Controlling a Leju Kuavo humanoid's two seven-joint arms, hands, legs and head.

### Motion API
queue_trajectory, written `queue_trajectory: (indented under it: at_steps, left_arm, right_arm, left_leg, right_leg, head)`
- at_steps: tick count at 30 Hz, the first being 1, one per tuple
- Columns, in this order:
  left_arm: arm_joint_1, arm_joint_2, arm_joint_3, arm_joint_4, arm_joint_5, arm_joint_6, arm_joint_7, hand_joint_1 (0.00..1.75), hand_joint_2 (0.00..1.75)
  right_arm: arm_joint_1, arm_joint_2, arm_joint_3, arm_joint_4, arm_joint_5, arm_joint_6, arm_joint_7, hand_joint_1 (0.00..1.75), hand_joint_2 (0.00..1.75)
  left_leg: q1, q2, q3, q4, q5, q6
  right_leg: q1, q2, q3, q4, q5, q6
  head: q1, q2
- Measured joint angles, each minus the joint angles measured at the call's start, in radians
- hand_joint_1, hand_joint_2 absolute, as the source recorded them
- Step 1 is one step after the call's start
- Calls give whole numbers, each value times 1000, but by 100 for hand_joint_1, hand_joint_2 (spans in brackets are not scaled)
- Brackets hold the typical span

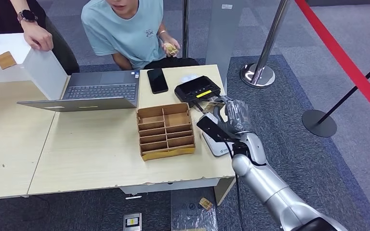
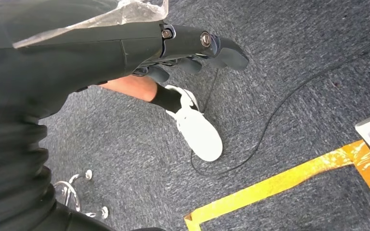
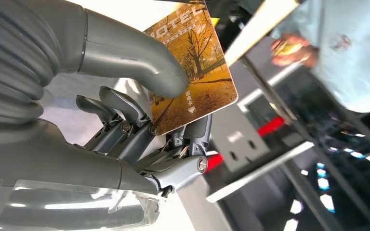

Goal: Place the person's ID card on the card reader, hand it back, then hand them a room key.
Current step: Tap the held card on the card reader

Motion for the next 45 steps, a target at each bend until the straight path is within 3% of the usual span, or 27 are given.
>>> queue_trajectory:
  at_steps: [7, 16, 30, 45]
  left_arm:
    - [0, 0, 1, 0, 9, 5, 2, 0, 175]
    - [0, 0, 2, 0, 12, 13, 2, 0, 175]
    - [-2, 0, 2, 0, 6, 16, 13, 0, 175]
    - [-2, 1, 2, 0, 3, 21, 11, 0, 175]
  right_arm:
    - [63, -26, -33, 20, -127, 0, -26, 175, 175]
    - [117, -20, -75, 92, -168, 0, -98, 175, 175]
    - [135, 68, -85, 225, -216, -7, -206, 175, 175]
    - [103, 126, -85, 315, -249, -8, -222, 175, 175]
  left_leg:
    - [0, 0, 0, 0, -1, 0]
    - [0, 0, 0, 0, -1, 0]
    - [1, 2, 1, 0, -1, 0]
    - [1, 2, 6, 0, -1, 0]
  right_leg:
    - [0, 0, 0, 0, 0, 0]
    - [0, 0, 0, 0, 0, 0]
    - [1, 1, 1, 0, 0, 0]
    - [1, 1, 5, -1, 0, -1]
  head:
    - [0, 0]
    - [0, 0]
    - [0, 0]
    - [0, 0]
